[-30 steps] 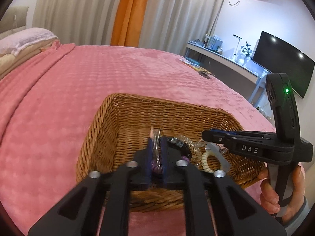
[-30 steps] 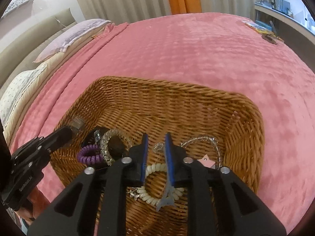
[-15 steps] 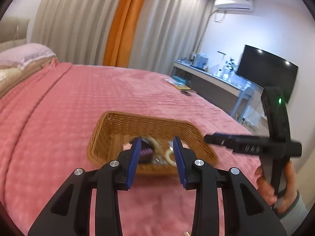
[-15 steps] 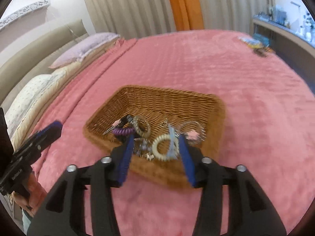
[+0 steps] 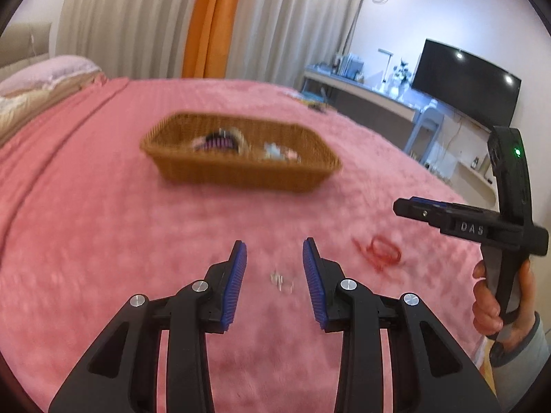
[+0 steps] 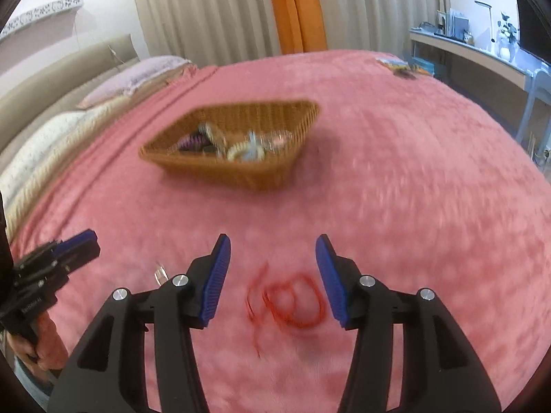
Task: Organize jewelry
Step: 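Move both tools back toward the red cord and remaining silver charm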
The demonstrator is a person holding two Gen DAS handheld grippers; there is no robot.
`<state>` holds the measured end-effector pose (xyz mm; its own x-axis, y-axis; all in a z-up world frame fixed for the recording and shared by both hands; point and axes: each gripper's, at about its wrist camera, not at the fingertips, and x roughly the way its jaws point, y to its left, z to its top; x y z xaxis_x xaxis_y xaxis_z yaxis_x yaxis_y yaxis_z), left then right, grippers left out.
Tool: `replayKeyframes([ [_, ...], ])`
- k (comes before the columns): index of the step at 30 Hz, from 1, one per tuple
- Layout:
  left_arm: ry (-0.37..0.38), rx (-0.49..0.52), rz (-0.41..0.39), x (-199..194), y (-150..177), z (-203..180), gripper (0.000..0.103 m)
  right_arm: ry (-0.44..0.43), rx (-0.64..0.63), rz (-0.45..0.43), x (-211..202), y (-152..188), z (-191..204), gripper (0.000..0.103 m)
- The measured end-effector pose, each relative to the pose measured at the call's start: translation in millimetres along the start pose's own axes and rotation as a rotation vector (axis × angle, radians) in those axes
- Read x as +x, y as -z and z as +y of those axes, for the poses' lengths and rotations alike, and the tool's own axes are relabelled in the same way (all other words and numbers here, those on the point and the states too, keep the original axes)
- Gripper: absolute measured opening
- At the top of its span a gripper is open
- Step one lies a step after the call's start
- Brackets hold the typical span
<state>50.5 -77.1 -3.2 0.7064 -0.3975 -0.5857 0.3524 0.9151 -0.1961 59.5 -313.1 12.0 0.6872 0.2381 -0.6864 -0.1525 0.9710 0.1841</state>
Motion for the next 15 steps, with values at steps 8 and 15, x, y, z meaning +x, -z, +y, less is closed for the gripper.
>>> replayKeyframes([
  [8, -0.006, 0.006, 0.084, 23.4, 23.4, -1.8, 0.033, 0.024, -0.014, 0.051, 23.0, 38.1, 0.8, 0.048],
  [15, 0.027, 0.018, 0.161, 38.8, 30.8, -4.6, 0.036, 0.067, -0.003, 0.048, 30.4, 42.4, -4.1, 0.058],
])
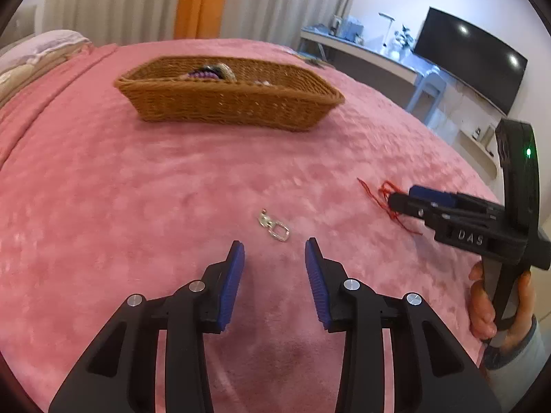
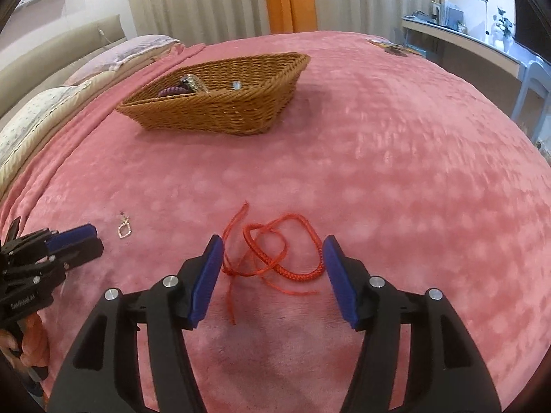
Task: Organize jewelry
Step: 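Move both tools back toward the red cord and remaining silver charm, then grasp the red coiled cord with right tool while left tool grasps silver charm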
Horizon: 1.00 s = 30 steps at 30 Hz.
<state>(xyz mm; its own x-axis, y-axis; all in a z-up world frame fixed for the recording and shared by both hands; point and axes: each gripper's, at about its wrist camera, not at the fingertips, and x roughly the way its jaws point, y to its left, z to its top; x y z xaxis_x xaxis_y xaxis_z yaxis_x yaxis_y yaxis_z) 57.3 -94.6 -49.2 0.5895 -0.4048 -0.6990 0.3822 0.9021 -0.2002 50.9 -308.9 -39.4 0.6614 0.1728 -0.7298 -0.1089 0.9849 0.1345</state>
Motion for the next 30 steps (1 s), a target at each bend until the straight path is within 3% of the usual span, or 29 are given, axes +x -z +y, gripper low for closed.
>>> replayKeyframes([
  [2, -0.007, 0.014, 0.023, 5.4, -0.1, -4.1, 0.036, 0.005, 0.008, 0.000, 1.1, -0.1, -1.5, 0.064],
  [9, -0.067, 0.042, 0.078, 26.2, -15.6, -15.2, 0.036, 0.039, 0.010, 0.041, 13.9, -2.2, -2.4, 0.066],
  [11, -0.076, 0.048, 0.080, 30.8, -17.1, -17.8, 0.036, 0.053, -0.011, 0.051, 17.4, -2.4, 1.8, 0.070],
  [16, -0.074, 0.031, 0.070, 34.6, -18.7, -14.6, 0.035, 0.097, -0.056, 0.055, 23.9, -3.1, 10.1, 0.069],
  [18, -0.081, 0.026, 0.061, 34.3, -18.0, -13.1, 0.028, 0.091, -0.058, 0.044, 22.4, -2.7, 10.1, 0.057],
  [20, -0.087, 0.017, 0.051, 33.4, -17.4, -11.3, 0.019, 0.089, -0.060, 0.031, 20.2, -2.1, 11.0, 0.033],
  [26, -0.069, 0.005, 0.019, 28.6, -14.9, -7.1, 0.018, 0.051, -0.080, 0.009, 15.3, 0.3, 14.8, 0.014],
  [30, -0.033, -0.011, -0.027, 19.3, -13.1, -2.6, 0.018, -0.010, -0.082, -0.005, 9.9, 1.5, 14.1, 0.008],
])
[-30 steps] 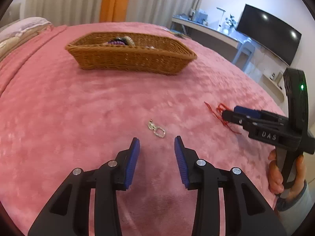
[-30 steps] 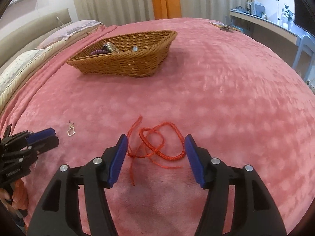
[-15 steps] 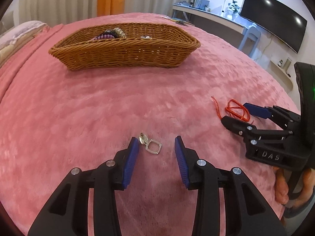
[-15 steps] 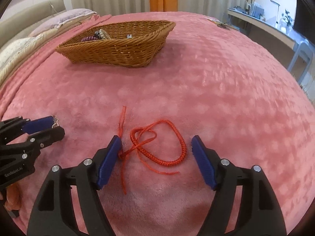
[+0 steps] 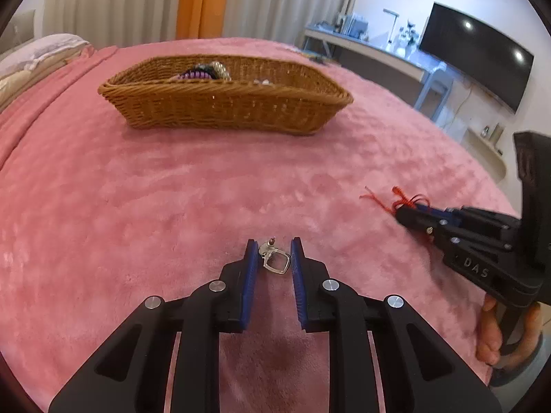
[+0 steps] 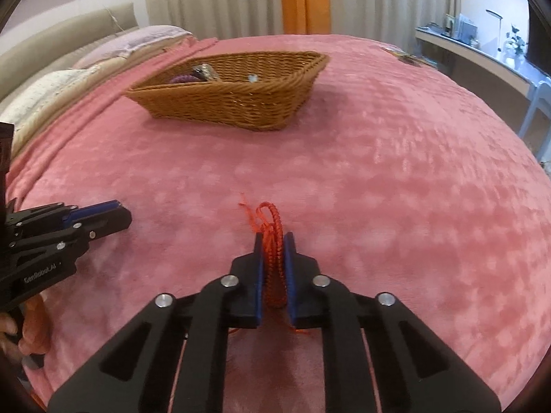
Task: Organize jewelry
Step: 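Grasp the red coiled cord with right tool while left tool grasps silver charm, then carry both items into the basket and open both tools to release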
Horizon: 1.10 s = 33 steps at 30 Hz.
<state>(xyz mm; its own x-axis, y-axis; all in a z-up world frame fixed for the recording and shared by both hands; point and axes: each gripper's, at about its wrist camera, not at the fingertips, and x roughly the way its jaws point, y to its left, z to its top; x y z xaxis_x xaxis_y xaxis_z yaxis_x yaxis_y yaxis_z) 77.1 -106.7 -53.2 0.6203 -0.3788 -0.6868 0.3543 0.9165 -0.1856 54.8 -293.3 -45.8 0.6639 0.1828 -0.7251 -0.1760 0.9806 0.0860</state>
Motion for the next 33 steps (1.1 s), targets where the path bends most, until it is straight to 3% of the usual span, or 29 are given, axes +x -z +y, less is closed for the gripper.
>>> replayKeyframes([
  [12, 0.024, -0.024, -0.130, -31.3, -4.2, 1.3, 0.018, -0.025, -0.022, -0.093, -34.2, -9.7, 8.3, 0.007],
  [20, 0.025, 0.010, -0.257, -71.3, -52.1, -0.2, 0.018, -0.072, -0.107, -0.174, -65.3, -73.5, 39.0, 0.007],
  [26, -0.018, 0.043, -0.335, -70.9, -116.0, 13.5, 0.018, -0.062, -0.137, -0.212, -40.6, -135.2, 52.6, 0.007],
  [33, -0.046, 0.009, -0.330, -31.3, -165.5, 49.2, 0.018, -0.078, -0.071, -0.161, 24.9, -189.4, 42.7, 0.007],
])
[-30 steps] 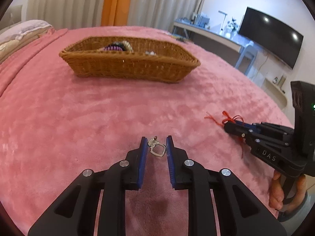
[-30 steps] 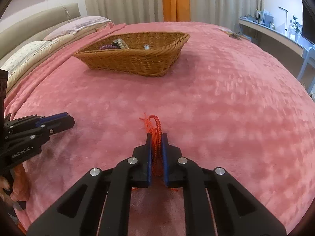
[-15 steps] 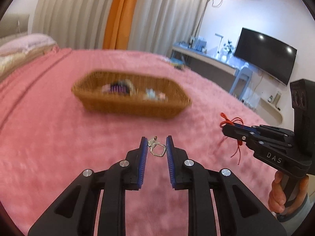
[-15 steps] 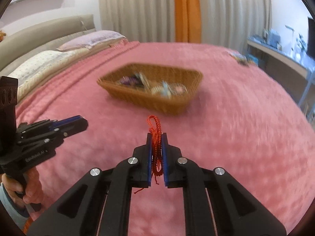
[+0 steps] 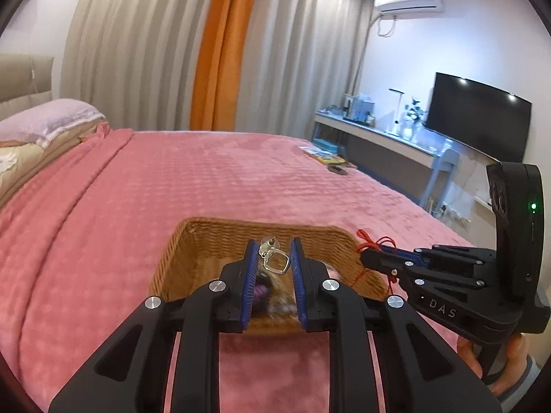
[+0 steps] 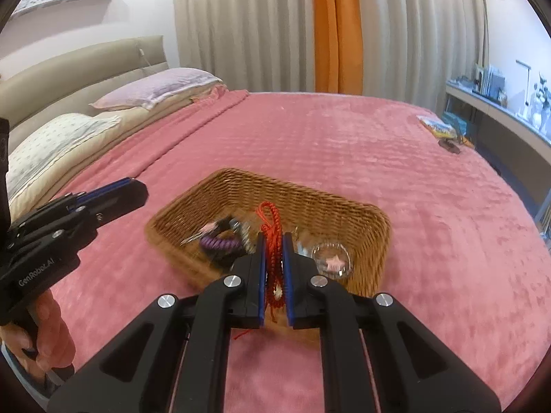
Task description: Organize jewelry
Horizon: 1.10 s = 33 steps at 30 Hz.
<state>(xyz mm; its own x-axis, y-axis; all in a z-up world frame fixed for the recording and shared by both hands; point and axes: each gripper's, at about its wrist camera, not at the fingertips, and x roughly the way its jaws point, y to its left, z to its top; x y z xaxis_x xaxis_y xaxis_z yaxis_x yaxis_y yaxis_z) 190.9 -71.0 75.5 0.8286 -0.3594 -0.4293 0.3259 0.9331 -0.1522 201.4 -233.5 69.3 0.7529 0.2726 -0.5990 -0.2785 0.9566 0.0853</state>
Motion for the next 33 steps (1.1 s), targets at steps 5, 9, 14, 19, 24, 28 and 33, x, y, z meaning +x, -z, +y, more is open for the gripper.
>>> replayKeyframes([
  [5, -0.059, 0.029, 0.044, 38.0, -0.3, 13.1, 0.018, 0.013, 0.016, 0.073, 50.1, -11.3, -8.1, 0.007],
  [9, -0.078, 0.010, 0.091, 71.5, 1.5, 30.5, 0.018, 0.008, 0.058, 0.142, 89.6, -13.4, -18.9, 0.007],
  [14, -0.087, -0.007, 0.130, 95.8, 12.3, 46.0, 0.018, -0.004, 0.094, 0.202, 122.6, -9.0, -27.8, 0.007],
  [19, -0.071, -0.039, 0.149, 97.3, 17.1, 53.9, 0.028, -0.032, 0.111, 0.215, 124.2, -4.3, -27.3, 0.018],
  [24, -0.076, -0.052, 0.088, 70.3, 10.5, 51.9, 0.047, -0.008, 0.111, 0.148, 96.0, -10.1, -25.3, 0.048],
  [28, -0.092, -0.067, 0.046, 39.5, 5.1, 45.8, 0.056, 0.010, 0.091, 0.094, 56.9, -12.5, -18.0, 0.048],
  [33, -0.133, -0.083, -0.038, -26.8, 9.3, 25.9, 0.067, 0.041, 0.052, -0.007, -6.0, -3.2, -2.0, 0.057],
])
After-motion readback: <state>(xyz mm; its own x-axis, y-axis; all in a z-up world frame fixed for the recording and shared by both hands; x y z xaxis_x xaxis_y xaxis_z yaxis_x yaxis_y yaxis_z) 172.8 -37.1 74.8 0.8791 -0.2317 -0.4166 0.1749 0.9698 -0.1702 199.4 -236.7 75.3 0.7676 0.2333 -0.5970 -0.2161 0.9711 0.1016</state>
